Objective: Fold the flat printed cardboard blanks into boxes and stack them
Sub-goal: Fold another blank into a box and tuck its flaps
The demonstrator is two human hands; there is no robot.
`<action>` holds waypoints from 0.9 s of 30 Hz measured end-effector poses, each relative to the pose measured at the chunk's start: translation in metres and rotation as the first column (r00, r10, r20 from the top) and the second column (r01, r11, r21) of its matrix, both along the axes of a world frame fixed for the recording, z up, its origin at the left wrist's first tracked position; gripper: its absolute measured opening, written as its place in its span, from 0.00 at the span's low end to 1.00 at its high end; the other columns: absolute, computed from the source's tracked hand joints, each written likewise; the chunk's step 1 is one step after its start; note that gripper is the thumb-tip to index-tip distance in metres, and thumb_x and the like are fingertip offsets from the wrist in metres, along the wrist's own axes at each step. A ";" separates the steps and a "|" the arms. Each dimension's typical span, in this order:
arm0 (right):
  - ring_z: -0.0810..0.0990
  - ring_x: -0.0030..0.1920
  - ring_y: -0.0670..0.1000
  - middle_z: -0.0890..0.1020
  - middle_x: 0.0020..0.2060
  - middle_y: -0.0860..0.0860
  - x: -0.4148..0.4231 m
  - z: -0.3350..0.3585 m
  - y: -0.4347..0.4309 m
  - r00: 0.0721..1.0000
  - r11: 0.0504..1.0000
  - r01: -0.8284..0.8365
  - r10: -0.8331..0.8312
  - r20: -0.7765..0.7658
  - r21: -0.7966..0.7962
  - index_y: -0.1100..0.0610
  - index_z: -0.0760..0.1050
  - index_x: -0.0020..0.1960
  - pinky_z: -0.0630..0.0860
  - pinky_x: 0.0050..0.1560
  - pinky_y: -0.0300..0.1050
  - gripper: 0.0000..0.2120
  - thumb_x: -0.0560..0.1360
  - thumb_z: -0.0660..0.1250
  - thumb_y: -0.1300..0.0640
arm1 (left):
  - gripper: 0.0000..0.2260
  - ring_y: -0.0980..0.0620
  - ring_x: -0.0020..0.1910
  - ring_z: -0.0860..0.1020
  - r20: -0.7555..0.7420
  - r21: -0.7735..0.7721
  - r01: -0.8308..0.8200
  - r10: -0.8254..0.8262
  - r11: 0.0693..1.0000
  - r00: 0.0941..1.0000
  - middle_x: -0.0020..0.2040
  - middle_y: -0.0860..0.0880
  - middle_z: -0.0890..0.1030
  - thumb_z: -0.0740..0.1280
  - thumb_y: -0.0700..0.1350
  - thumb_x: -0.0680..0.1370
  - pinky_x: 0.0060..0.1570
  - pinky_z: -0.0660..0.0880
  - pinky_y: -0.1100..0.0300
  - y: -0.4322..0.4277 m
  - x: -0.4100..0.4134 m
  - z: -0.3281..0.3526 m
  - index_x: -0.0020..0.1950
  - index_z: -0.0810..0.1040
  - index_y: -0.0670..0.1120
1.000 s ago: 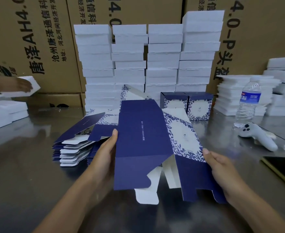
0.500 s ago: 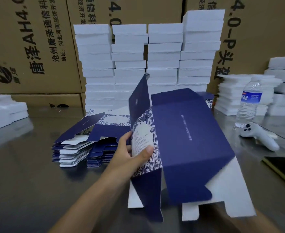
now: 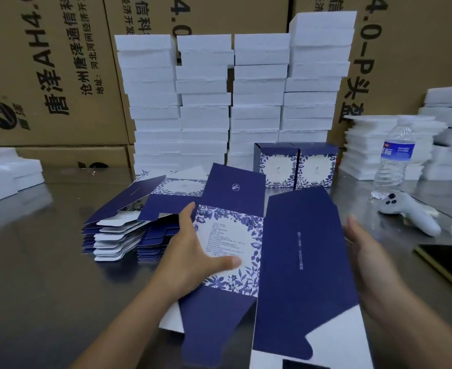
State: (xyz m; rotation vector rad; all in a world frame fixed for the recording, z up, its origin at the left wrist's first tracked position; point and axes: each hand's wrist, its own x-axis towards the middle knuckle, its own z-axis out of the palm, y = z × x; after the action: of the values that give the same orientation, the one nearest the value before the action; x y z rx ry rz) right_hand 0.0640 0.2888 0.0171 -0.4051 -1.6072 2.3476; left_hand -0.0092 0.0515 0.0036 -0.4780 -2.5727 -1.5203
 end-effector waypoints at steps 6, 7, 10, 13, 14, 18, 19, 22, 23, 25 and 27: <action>0.82 0.33 0.51 0.84 0.39 0.59 -0.005 -0.009 0.007 0.972 0.906 0.202 -0.232 0.037 0.373 0.60 0.82 0.40 0.77 0.40 0.47 0.21 0.79 0.60 0.46 | 0.54 0.63 0.65 0.66 0.015 -0.041 0.013 -0.012 0.999 1.000 0.70 0.52 0.69 0.77 0.58 0.63 0.59 0.61 0.65 0.003 0.001 -0.004 0.76 0.43 0.56; 0.80 0.35 0.53 0.82 0.43 0.64 -0.006 -0.011 0.010 0.967 0.890 0.214 -0.251 0.039 0.403 0.65 0.79 0.43 0.77 0.43 0.50 0.22 0.79 0.60 0.47 | 0.50 0.71 0.59 0.67 0.022 -0.008 0.023 -0.023 1.000 0.999 0.67 0.55 0.71 0.76 0.58 0.65 0.57 0.62 0.68 0.003 0.002 -0.003 0.76 0.45 0.56; 0.77 0.38 0.54 0.80 0.47 0.66 -0.005 -0.011 0.012 0.968 0.862 0.213 -0.250 0.021 0.460 0.70 0.75 0.47 0.76 0.49 0.54 0.22 0.80 0.59 0.49 | 0.30 0.77 0.38 0.74 0.082 0.143 -0.001 -0.011 0.990 0.997 0.49 0.61 0.76 0.70 0.56 0.73 0.35 0.70 0.78 0.003 0.001 0.001 0.71 0.61 0.54; 0.77 0.38 0.53 0.81 0.46 0.65 -0.006 -0.013 0.008 0.976 0.863 0.174 -0.214 0.032 0.474 0.69 0.76 0.47 0.74 0.45 0.49 0.21 0.80 0.59 0.49 | 0.15 0.54 0.34 0.76 0.175 0.242 -0.097 0.055 0.965 0.983 0.38 0.46 0.77 0.60 0.57 0.79 0.32 0.70 0.63 0.000 -0.004 0.006 0.50 0.74 0.45; 0.76 0.38 0.53 0.81 0.46 0.66 -0.006 -0.013 0.006 0.980 0.868 0.155 -0.194 0.033 0.472 0.70 0.75 0.47 0.73 0.44 0.48 0.22 0.80 0.59 0.49 | 0.17 0.50 0.34 0.71 0.170 0.235 -0.107 0.068 0.966 0.983 0.36 0.44 0.72 0.57 0.56 0.80 0.33 0.65 0.59 -0.001 -0.005 0.006 0.43 0.73 0.43; 0.74 0.38 0.53 0.78 0.46 0.71 -0.004 -0.014 0.002 0.986 0.882 0.131 -0.162 0.030 0.452 0.74 0.72 0.51 0.70 0.43 0.47 0.25 0.79 0.60 0.48 | 0.18 0.53 0.29 0.61 -0.010 0.187 -0.135 0.139 0.973 0.990 0.31 0.48 0.65 0.55 0.47 0.83 0.28 0.59 0.64 0.000 -0.006 0.006 0.33 0.63 0.44; 0.75 0.37 0.52 0.78 0.47 0.70 -0.005 -0.015 0.003 0.987 0.886 0.132 -0.158 0.023 0.444 0.74 0.72 0.51 0.70 0.41 0.46 0.25 0.79 0.60 0.48 | 0.18 0.54 0.28 0.61 -0.030 0.196 -0.146 0.155 0.970 0.987 0.30 0.49 0.66 0.55 0.46 0.83 0.26 0.59 0.68 -0.001 -0.007 0.006 0.33 0.64 0.44; 0.76 0.36 0.51 0.81 0.42 0.67 -0.007 -0.017 0.005 0.991 0.891 0.109 -0.132 0.022 0.442 0.73 0.73 0.48 0.71 0.40 0.44 0.25 0.79 0.60 0.48 | 0.17 0.53 0.30 0.65 0.005 0.296 -0.169 0.176 0.940 0.984 0.32 0.48 0.70 0.56 0.47 0.83 0.29 0.62 0.66 -0.003 -0.010 0.003 0.36 0.69 0.42; 0.75 0.36 0.52 0.81 0.42 0.66 -0.009 -0.018 0.005 0.992 0.885 0.102 -0.123 0.017 0.455 0.74 0.72 0.49 0.71 0.41 0.45 0.24 0.79 0.60 0.49 | 0.17 0.53 0.31 0.66 0.025 0.322 -0.184 0.186 0.929 0.982 0.32 0.48 0.71 0.56 0.47 0.83 0.30 0.62 0.64 -0.004 -0.012 0.002 0.36 0.69 0.42; 0.74 0.37 0.53 0.80 0.37 0.61 -0.010 -0.019 0.006 0.994 0.866 0.096 -0.113 0.004 0.490 0.75 0.72 0.49 0.70 0.43 0.46 0.23 0.80 0.60 0.52 | 0.18 0.54 0.29 0.69 0.079 0.348 -0.202 0.186 0.916 0.979 0.30 0.50 0.73 0.56 0.49 0.82 0.29 0.63 0.64 -0.007 -0.014 0.000 0.36 0.71 0.43; 0.73 0.37 0.53 0.76 0.35 0.60 -0.010 -0.019 0.008 0.992 0.846 0.108 -0.127 0.001 0.523 0.76 0.70 0.49 0.68 0.42 0.46 0.23 0.80 0.59 0.52 | 0.19 0.55 0.27 0.72 0.171 0.361 -0.201 0.147 0.911 0.974 0.28 0.50 0.77 0.57 0.53 0.82 0.28 0.66 0.65 -0.006 -0.015 -0.001 0.38 0.76 0.42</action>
State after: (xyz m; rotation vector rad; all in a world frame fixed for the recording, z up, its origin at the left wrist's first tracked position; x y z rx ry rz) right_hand 0.0541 0.2968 -0.0021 -0.4077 -2.0779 1.7189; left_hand -0.0238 0.0452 0.0022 -0.0961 -2.2526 -1.9762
